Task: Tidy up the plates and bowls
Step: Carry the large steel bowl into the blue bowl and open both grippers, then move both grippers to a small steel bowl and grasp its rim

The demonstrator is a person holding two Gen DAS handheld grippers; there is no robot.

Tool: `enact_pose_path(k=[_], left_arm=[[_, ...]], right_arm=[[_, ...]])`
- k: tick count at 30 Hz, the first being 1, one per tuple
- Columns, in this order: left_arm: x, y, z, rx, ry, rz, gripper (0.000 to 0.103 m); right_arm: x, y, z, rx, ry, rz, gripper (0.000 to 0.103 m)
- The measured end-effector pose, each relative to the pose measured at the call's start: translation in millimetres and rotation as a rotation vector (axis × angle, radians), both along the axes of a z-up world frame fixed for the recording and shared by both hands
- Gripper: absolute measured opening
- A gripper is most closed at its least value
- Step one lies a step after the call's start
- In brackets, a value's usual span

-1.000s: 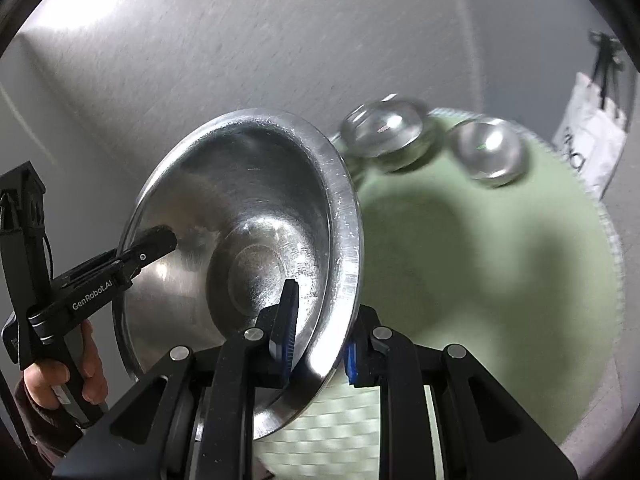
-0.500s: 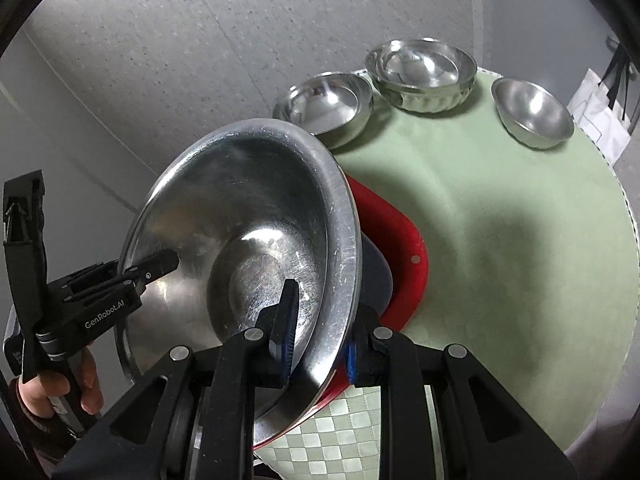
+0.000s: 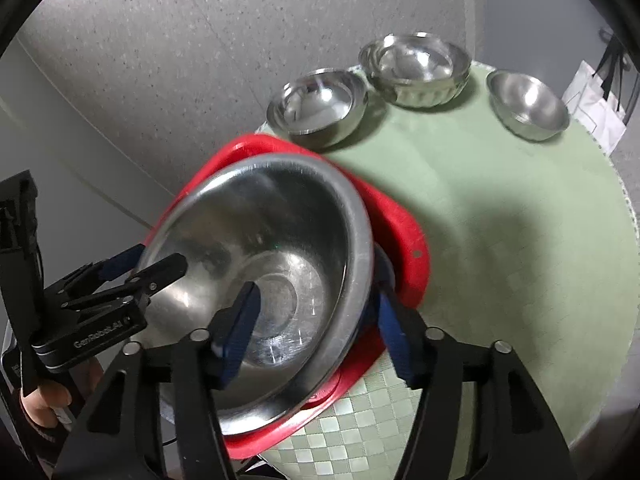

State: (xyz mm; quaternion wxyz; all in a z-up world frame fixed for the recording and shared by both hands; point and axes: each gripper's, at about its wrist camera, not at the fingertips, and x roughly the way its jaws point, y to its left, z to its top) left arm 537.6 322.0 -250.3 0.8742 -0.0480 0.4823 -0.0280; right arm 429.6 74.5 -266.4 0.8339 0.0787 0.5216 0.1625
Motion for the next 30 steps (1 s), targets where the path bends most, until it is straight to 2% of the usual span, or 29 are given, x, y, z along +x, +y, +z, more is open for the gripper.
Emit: enact_pose_path(k=[6,9,14,18,23,26,28,30], left_arm=[[-16.6,-5.5,51.4,0.006,-0.112,-0.022,0.078],[-18.9,-20.2,79.2,0.007,-0.177,-0.055,0.087],[-16.0,-57.8,111.4,-0.012,-0.238,-0.102,0.091],[-0.2,-96.5,124.2,-0.005,-0.236,-0.136,0.092],[48.6,-144.9,128.6,-0.039,-0.184,-0.135,0.092],[82.8,-167.6,123.3,0.031,-0.167,-0.129,0.092],[103.8,-171.4,116.1,0.077,-0.146,-0.091,0.092],[119.7,-169.5,108.0,0.075,-0.116,-0.074,0.092]], right_arm=[[-1.7,-28.7,33.5,0.046,-0.063,-0.041,0.07],[2.4,-47.3,52.6,0.059,-0.1,-0.061,0.07],[13.0,-81.1,72.1,0.088,-0.16,-0.089,0.077],[30.7,-110.0,77.0,0.102,-0.183,-0.1,0.077],[68.8,-151.9,72.2,0.108,-0.181,-0.112,0.077],[96.0,-173.8,62.6,0.117,-0.156,-0.114,0.077],[115.2,-183.0,56.1,0.122,-0.145,-0.094,0.077],[133.5,-188.3,48.4,0.113,-0.137,-0.075,0.077]])
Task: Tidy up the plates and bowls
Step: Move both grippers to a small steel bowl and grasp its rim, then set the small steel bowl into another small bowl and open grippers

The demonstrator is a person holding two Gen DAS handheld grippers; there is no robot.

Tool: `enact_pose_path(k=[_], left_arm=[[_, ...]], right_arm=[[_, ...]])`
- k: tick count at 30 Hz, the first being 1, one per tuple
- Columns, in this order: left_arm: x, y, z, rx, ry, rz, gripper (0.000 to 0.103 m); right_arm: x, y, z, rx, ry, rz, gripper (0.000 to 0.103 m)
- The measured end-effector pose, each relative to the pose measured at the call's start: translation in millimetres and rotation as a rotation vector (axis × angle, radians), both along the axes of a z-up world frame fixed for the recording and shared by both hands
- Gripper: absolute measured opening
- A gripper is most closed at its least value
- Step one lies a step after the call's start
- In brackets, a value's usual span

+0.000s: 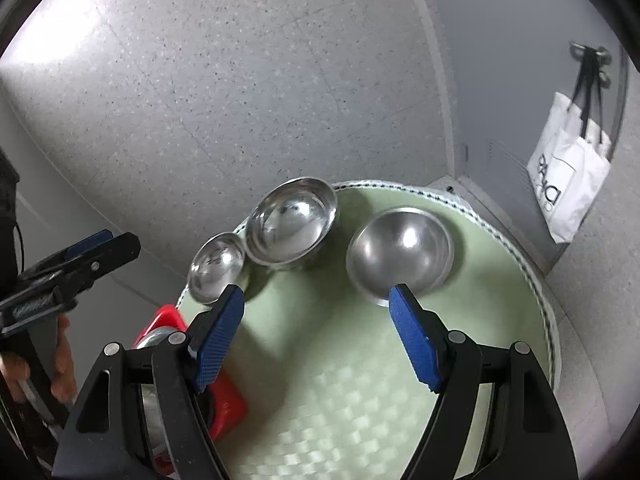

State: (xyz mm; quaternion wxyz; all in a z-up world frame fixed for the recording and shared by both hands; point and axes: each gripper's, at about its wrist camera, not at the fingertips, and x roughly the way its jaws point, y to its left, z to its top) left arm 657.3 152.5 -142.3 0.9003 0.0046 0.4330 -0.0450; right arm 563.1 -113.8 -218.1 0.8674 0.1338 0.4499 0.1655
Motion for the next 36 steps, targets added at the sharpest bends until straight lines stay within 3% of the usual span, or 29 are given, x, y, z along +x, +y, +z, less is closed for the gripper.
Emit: enact_pose_path(k=[5,12,15,19,21,25,27,30,33,36], left_arm=[[42.1,-8.3,-24.7,0.009,0.09,0.062,0.092],[87.3,-85.2,-73.6,-0.04,0.191,-0.013,0.089],[104.6,-116.8,-98.7,-0.053,0.243,-0.024,0.081],[128.8,-147.7,-144.4,-0.01,0.329,-0.004,0.062],[138.2,-156.5,-162.4,-0.003,0.354,0.0,0.061],[157.1,-163.6,-186.4,0.036,0.378,0.023,0.045],[163.4,-164.8,-192.9,0.023,0.378,0.016,0.043],[168.9,-170.9,-200.9,-0.01,0.367,-0.009,0.019],[167.9,-174.8,-202.4,0.011,0.343,-0.027,0.018],[155.9,-169.4,-193.0,-0.018,0.328,-0.032,0.018]], right_arm=[[35.3,-24.8,-22.6,-0.011,0.031,-0.03,0.077],[70.8,-63.0,-65.5,-0.072,0.091,-0.091,0.077],[80.4,-75.1,-88.6,-0.068,0.137,-0.093,0.077],[87.1,-81.0,-119.6,-0.027,0.204,-0.069,0.073],[88.4,-84.9,-130.9,0.004,0.229,-0.056,0.063],[86.0,-85.9,-140.0,0.048,0.241,-0.031,0.04],[84.5,-86.5,-141.5,0.064,0.241,-0.024,0.027],[80.1,-82.2,-138.4,0.087,0.234,-0.005,0.014],[74.0,-76.5,-131.5,0.058,0.223,-0.001,0.011],[65.0,-77.6,-120.9,0.078,0.206,-0.004,0.011]])
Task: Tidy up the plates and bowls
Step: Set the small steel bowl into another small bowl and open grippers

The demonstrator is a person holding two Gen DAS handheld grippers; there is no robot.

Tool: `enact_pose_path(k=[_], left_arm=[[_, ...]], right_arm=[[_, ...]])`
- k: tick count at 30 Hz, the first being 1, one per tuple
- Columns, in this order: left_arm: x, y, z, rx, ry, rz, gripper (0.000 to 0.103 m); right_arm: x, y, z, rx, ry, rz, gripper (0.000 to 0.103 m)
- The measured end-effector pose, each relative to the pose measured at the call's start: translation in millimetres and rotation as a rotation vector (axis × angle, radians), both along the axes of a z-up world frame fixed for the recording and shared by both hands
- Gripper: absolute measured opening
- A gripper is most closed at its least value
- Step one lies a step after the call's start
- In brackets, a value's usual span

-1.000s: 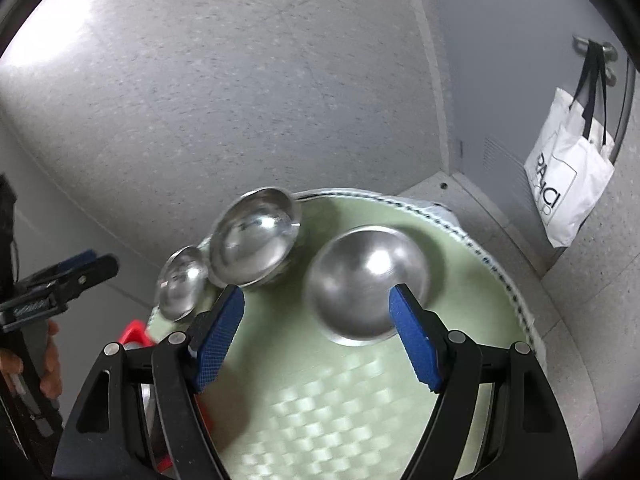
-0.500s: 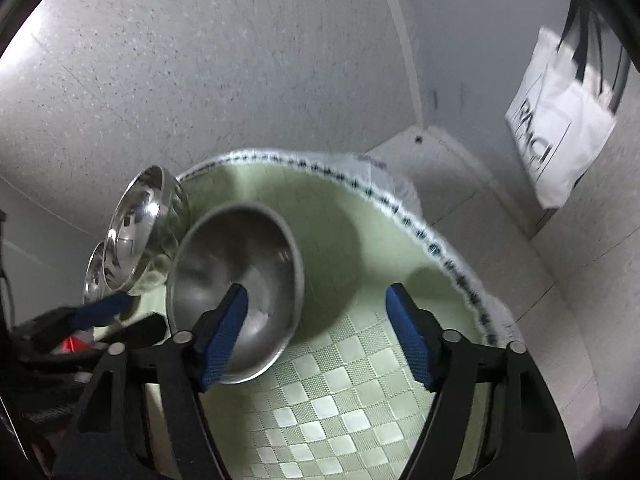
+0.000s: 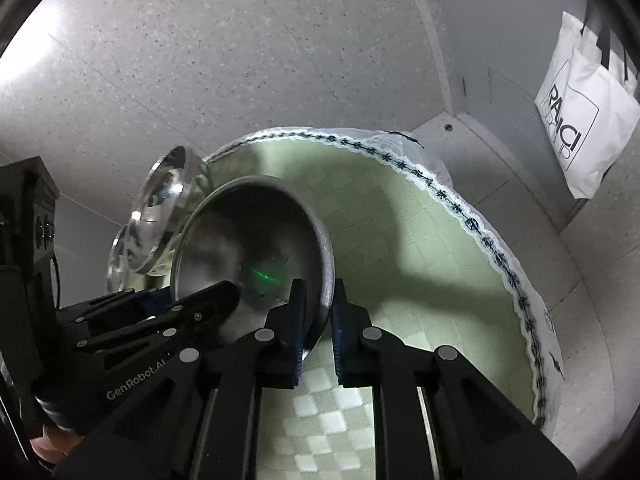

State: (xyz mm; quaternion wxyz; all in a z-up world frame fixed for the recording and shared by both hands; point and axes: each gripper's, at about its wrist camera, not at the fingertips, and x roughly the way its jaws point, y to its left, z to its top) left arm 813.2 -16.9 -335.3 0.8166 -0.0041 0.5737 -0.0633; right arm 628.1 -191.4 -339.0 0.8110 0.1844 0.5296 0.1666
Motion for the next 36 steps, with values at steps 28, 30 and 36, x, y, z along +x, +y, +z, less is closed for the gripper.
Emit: enact_pose_path(k=[28,30,36], left_arm=[[-64.3,252.4,90.0,0.0,-0.14,0.014,0.018],[-48.9,259.5,75.7,-0.003,-0.114,0.002,0.018],[-11.5,265.3,28.6,0.006,-0.034,-0.029,0.019]], right_arm=[[-25.4,260.6,58.2,0.015,-0.107,0.159,0.014],[-19.5,268.8,48.1,-0.008,-0.086,0.156,0.014],[-1.7,281.8,20.3,-0.08,-0.026,0.153,0.016]])
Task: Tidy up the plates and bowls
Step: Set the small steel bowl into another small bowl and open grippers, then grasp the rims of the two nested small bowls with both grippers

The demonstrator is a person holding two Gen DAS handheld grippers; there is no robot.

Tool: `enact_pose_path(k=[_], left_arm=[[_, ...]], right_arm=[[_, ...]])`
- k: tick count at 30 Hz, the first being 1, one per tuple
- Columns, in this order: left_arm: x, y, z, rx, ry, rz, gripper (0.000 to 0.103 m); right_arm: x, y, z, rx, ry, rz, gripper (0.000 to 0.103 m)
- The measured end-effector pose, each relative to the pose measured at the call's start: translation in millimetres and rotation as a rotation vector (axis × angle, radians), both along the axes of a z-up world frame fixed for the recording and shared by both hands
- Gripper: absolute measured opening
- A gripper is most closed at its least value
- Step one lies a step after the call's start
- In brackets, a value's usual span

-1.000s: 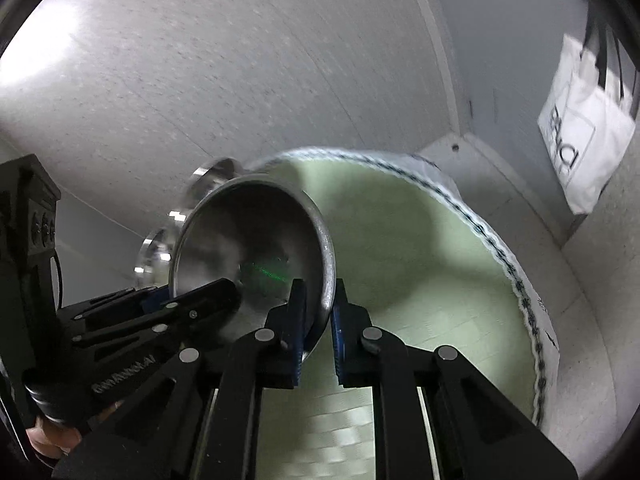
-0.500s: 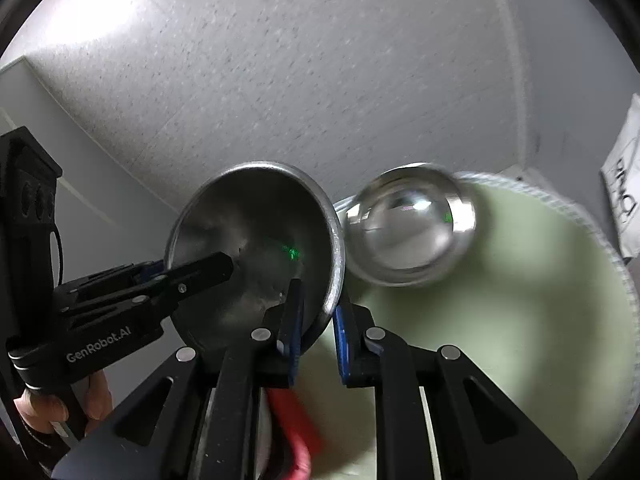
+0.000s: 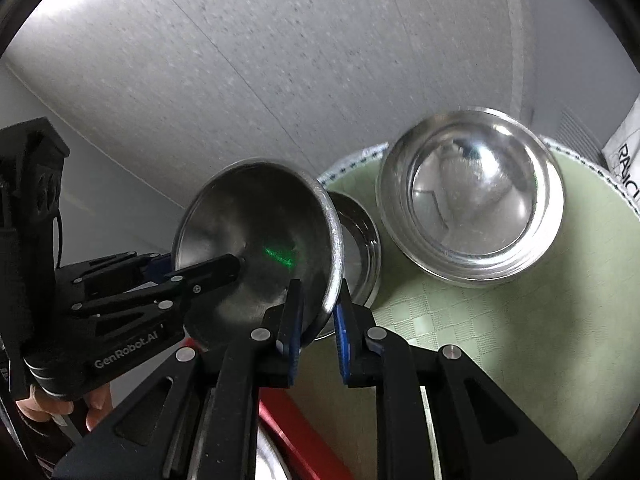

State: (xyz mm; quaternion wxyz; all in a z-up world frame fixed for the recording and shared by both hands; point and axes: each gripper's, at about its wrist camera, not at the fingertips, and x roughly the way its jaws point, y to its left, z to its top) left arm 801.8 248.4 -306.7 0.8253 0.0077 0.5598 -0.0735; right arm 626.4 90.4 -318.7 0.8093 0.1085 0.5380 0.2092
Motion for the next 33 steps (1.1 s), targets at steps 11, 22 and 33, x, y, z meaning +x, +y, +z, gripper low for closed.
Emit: enact_pose_path(k=[11,22,33], left_arm=[[37.2,1.0,-44.6,0.025,0.026,-0.003,0.026],[30.9,7.0,-45.5,0.018,0.019,-0.004,0.049],[32.0,30.7,-24.1,0.002,-0.046,0.009,0.071]], right_arm=[[16.4,23.7,-29.7,-0.066,0.057,-0.009,0.018],[13.2,17.0,-11.7,-0.032,0.037,-0.024,0.052],[-5.8,-15.2,6.9,-0.067,-0.007,-0.114,0.073]])
